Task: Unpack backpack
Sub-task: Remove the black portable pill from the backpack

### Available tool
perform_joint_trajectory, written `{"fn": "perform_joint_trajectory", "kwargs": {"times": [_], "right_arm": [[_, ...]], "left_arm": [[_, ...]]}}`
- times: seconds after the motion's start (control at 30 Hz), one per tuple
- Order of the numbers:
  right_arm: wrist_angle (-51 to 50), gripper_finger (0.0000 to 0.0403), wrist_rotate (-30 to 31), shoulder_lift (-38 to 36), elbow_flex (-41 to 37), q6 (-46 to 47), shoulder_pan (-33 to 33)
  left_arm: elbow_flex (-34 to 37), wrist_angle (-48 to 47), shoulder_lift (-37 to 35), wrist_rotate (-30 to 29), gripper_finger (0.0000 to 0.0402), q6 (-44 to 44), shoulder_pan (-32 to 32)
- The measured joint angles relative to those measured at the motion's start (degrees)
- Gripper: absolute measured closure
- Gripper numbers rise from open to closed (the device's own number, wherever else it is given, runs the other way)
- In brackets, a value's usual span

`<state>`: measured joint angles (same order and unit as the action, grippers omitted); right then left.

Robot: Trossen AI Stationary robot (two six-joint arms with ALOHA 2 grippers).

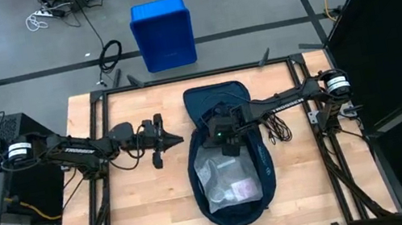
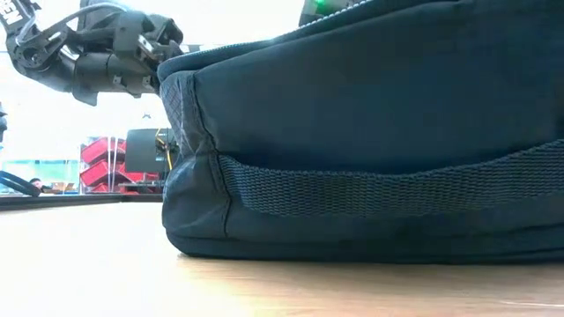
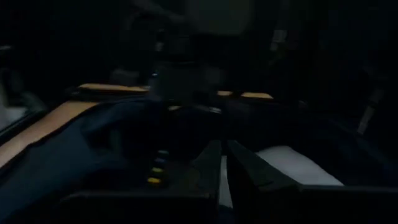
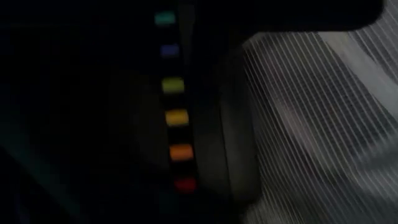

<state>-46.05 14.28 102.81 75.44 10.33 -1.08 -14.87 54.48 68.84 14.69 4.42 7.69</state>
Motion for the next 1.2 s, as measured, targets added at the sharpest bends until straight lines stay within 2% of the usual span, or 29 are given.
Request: {"fn": "perform_joint_trajectory", "kwargs": {"times": [0.13, 0.27, 0.37, 0.47, 0.6, 0.8, 0.93, 1.03, 1.2], "right_arm": [[-3.7, 0.0235, 2.0, 0.0, 0.0, 0.0, -0.2], [-4.9, 0.0172, 2.2, 0.0, 0.0, 2.0, -1.2], [-7.0, 0.0150, 2.2, 0.0, 0.1, 4.2, -2.5], [-9.2, 0.0148, 2.2, 0.0, 0.1, 6.3, -4.1], [-10.5, 0.0171, 2.2, -0.1, 0.1, 6.6, -6.8], [-11.2, 0.0221, 2.1, -0.1, 0.1, 6.6, -9.8], [-16.9, 0.0265, 5.3, -0.2, 0.1, 10.2, -10.6], [-21.6, 0.0313, 6.1, -0.2, 0.1, 13.2, -10.9], [-21.0, 0.0393, 6.0, -0.2, 0.1, 15.5, -10.5]], "left_arm": [[0.0, 0.0, 0.0, -0.5, 0.0401, -4.0, -3.0], [0.0, -0.1, 0.0, -3.7, 0.0400, -6.2, -6.2], [-1.1, -0.7, 0.1, -4.6, 0.0392, -7.1, -8.0], [-3.5, -0.7, 1.3, -4.7, 0.0374, -7.4, -10.2], [-9.7, -4.1, 5.7, -6.6, 0.0341, -9.4, -13.4], [-24.2, -24.8, 16.1, -13.4, 0.0275, -16.7, -14.5], [-32.0, -35.9, 21.5, -14.1, 0.0236, -21.0, -13.2], [-34.9, -39.8, 23.6, -14.9, 0.0216, -24.0, -12.1], [-36.2, -44.1, 24.2, -16.7, 0.0203, -26.4, -8.6]]}}
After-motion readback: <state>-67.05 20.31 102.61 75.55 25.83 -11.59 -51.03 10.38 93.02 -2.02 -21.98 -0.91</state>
